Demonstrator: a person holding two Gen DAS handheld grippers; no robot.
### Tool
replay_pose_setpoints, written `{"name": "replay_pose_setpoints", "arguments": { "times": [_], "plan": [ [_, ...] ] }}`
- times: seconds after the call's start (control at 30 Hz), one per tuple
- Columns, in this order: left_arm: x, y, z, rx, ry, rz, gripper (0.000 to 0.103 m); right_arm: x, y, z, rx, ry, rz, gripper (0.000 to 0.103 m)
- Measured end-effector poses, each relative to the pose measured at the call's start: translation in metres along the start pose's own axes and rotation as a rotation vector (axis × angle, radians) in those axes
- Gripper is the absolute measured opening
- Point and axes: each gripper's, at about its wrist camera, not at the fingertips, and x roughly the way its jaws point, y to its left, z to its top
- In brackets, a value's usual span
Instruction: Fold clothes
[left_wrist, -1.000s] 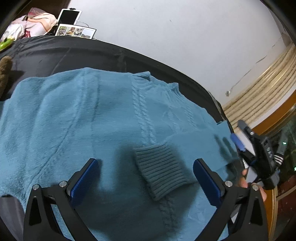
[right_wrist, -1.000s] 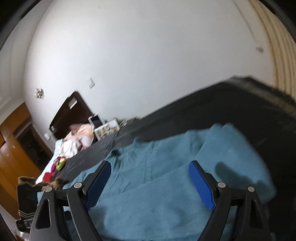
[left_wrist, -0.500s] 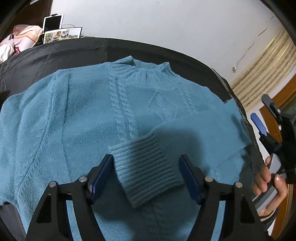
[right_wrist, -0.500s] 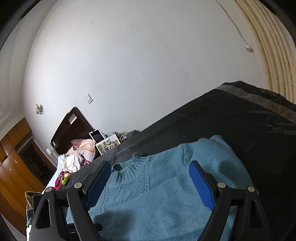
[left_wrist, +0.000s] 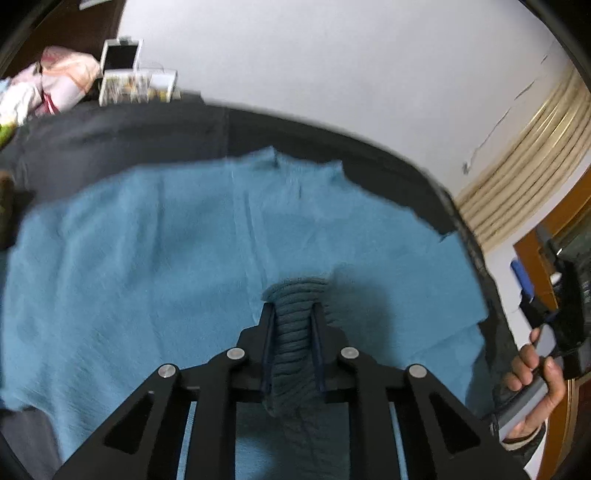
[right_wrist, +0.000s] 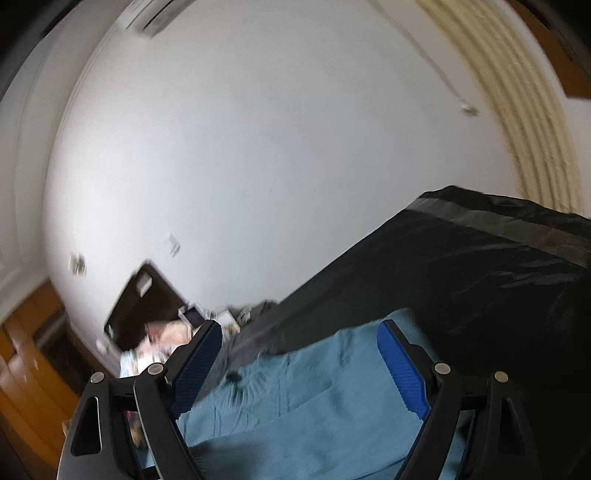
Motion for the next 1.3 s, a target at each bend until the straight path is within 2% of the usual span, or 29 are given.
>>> {"name": "replay_pose_setpoints", "arguments": {
  "times": [0.13,0.27,0.43,0.53,0.63,0.77,0.83,0.87,1.0,1.1,1.23,1.3],
  "plan": [
    [-0.027,0.020,0.015,-0.036,-0.075,0.013,0.020,-0.010,-0.027,0.013,0.092,-0.043,-0.041,0.088],
    [-0.022,0.035,0.013,-0.059,-0.060,0.030,0.020,-0.005,-0.026,0.014,0.065,-0.010,-0.044,0.088],
    [0.002,0.045,0.001,-0.074,-0.015,0.083,0.020,0.033,0.014,-0.007,-0.150,0.189,-0.009,0.088],
    [0.013,0.053,-0.001,-0.085,-0.002,0.106,0.022,0.062,0.029,-0.029,-0.255,0.357,-0.032,0.088],
    [0.019,0.056,-0.005,-0.085,0.002,0.122,0.024,0.083,0.029,-0.046,-0.311,0.476,-0.093,0.088],
    [0.022,0.053,-0.006,-0.053,-0.013,0.182,0.032,0.095,0.034,-0.066,-0.455,0.523,-0.175,0.089],
    [0.025,0.052,-0.008,-0.029,-0.015,0.236,0.041,0.101,0.036,-0.076,-0.528,0.546,-0.216,0.099],
    [0.026,0.052,-0.008,-0.019,-0.016,0.251,0.042,0.104,0.038,-0.081,-0.564,0.557,-0.236,0.102],
    [0.024,0.052,-0.010,-0.001,-0.017,0.268,0.043,0.115,0.042,-0.100,-0.700,0.599,-0.313,0.102],
    [0.019,0.053,-0.012,-0.006,-0.022,0.275,0.046,0.115,0.040,-0.098,-0.701,0.601,-0.305,0.102],
    [0.004,0.062,-0.014,-0.041,-0.057,0.287,0.058,0.114,0.038,-0.098,-0.705,0.598,-0.309,0.102],
    [-0.007,0.069,-0.017,-0.066,-0.075,0.288,0.059,0.114,0.039,-0.098,-0.706,0.598,-0.309,0.102]
  ]
}}
